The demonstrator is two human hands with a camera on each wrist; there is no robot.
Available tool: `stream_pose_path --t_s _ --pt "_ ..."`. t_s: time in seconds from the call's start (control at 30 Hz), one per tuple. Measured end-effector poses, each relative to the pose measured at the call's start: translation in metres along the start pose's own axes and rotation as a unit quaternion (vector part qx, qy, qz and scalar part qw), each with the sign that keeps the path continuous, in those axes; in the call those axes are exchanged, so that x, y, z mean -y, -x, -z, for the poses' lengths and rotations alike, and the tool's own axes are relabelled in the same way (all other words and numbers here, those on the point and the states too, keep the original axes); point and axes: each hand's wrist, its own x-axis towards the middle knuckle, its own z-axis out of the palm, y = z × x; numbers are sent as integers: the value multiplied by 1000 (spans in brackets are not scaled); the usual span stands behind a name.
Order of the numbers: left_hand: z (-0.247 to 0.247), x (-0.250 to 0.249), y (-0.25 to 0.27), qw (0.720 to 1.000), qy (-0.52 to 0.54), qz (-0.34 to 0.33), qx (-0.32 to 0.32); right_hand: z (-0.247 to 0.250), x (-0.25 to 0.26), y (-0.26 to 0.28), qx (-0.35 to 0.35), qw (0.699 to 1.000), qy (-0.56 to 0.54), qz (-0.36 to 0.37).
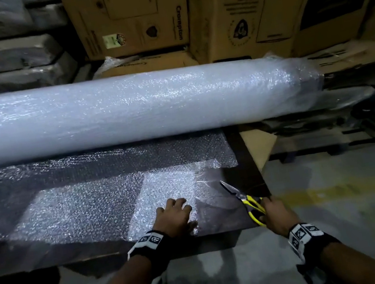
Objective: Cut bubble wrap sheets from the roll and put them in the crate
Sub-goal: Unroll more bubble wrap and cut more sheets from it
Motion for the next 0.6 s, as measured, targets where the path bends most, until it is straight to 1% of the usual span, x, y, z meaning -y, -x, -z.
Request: stream_pose_path --t_s 0.17,0.27,0.33,0.37,0.4,0.43,0.5,0.6 --pt "-1 -38 11 995 30 93 -8 10 -9 -10 34 999 13 32" --pt "0 -52 18 988 57 146 3 17 -11 -23 56 996 10 72" --pt "-1 -56 19 984 68 168 0 24 -8 -32 57 994 -38 90" --pt "-1 -58 18 982 71 176 -1 29 -5 -37 68 989 -87 96" --pt "0 -58 15 980 76 182 -4 33 -2 -44 96 979 -146 105" --pt "2 -58 11 979 80 187 -11 36 1 -53 139 960 -211 117" --pt "5 -55 -3 976 88 197 -22 42 11 -65 215 912 -326 126" --pt "11 -53 -41 970 93 223 -34 50 27 -85 266 849 -447 98"
